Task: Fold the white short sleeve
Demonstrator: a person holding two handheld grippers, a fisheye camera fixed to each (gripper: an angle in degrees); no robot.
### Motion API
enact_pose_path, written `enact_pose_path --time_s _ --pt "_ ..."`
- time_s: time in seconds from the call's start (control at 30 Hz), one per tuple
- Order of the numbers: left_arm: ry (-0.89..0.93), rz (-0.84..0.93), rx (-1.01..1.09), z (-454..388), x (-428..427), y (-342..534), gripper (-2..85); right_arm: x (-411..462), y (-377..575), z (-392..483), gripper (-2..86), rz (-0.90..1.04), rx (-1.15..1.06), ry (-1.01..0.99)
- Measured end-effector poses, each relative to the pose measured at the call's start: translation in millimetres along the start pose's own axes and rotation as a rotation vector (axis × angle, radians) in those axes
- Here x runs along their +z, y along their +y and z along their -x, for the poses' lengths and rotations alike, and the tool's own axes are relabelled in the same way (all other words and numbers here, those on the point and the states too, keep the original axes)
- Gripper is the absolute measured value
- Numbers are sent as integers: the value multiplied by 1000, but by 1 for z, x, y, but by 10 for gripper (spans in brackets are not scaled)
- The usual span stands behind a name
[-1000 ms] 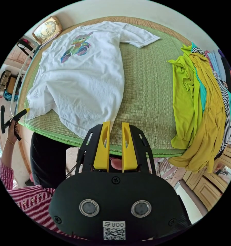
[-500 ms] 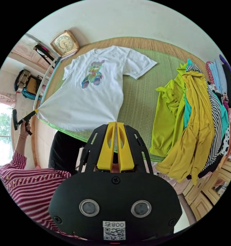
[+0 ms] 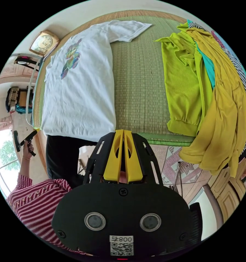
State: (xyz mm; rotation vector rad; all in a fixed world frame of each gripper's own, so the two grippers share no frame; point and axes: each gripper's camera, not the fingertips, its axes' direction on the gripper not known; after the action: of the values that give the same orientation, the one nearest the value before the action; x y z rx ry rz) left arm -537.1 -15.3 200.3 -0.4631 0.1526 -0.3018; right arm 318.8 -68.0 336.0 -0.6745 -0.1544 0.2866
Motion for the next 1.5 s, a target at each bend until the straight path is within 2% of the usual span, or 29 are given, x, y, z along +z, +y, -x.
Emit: enact_pose_path --time_s 0.23,0.5,0.63,0.7,0.8,1.07,1.17,1.37,1.5 --pt "-66 -95 87 -17 9 -89 24 -17 -25 2 -3 -119 16 22" --pt "-137 -163 50 -37 50 -233 9 -34 -163 72 -4 -280 -101 190" --pt "-174 -154 33 -36 84 -282 4 -22 -213 94 -4 -290 -131 279" --pt "-225 -129 14 -30 102 -290 4 -4 -232 94 -4 -267 -113 295" --pt "-172 -173 0 -14 113 -278 4 25 -231 86 -4 -222 -94 332" --pt "-241 -221 -47 -11 112 -226 3 30 -184 68 -4 -330 13 226" --pt "-225 -315 -17 -26 98 -225 2 23 -179 71 -4 -368 20 204" --pt "-171 -357 99 -65 109 -283 2 1 -214 85 -4 -453 -32 183" --pt "-175 -331 117 -85 136 -339 2 2 -266 102 -4 -468 -91 251"
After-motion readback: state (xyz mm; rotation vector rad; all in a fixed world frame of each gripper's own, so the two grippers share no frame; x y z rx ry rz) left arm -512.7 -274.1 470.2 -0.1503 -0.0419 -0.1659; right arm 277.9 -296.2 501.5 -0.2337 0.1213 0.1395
